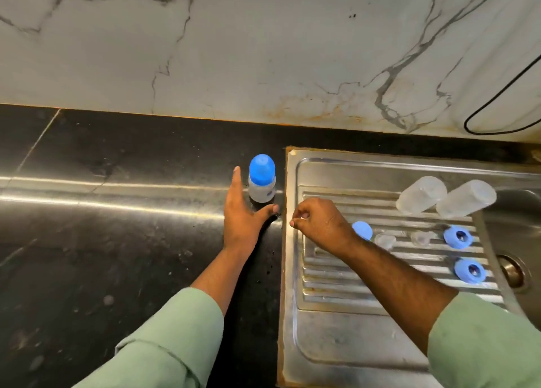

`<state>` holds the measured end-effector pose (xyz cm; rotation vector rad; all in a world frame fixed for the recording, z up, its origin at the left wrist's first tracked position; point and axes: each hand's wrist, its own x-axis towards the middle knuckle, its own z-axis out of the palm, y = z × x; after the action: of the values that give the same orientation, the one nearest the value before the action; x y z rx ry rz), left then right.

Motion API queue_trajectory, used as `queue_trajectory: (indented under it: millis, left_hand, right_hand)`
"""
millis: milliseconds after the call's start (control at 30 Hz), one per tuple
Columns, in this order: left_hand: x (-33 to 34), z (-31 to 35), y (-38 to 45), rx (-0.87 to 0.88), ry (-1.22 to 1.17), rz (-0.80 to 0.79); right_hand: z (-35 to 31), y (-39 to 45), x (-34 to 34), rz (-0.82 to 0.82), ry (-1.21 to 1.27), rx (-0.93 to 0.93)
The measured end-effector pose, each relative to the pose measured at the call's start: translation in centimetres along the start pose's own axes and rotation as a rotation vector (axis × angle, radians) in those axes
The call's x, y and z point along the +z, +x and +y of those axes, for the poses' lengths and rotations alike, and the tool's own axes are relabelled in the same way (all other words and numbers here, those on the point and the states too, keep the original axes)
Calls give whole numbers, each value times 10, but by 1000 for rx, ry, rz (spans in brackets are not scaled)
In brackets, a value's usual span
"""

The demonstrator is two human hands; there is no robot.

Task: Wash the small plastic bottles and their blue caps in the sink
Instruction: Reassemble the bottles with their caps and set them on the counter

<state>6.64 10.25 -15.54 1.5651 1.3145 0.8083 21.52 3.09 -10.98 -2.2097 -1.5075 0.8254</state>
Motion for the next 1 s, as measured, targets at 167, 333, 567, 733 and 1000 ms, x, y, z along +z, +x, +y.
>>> queue_trajectory:
  millis: [167, 333, 567, 733, 1000]
  left_hand:
    - [21, 14, -84, 214, 83, 145]
    - [68, 41, -120, 396, 165, -112]
    - [130, 84, -142, 312, 289, -373]
    - [162, 113, -152, 135, 577, -373]
    - [201, 147, -174, 220, 1065, -140]
  right_hand:
    - [14, -45, -31, 73, 58, -63]
    - [60, -108, -75, 279, 178, 15]
    - [157, -156, -116, 290, 99, 170]
    - [212, -165, -142, 230, 55, 151]
    - [256, -159, -163, 91, 40, 97]
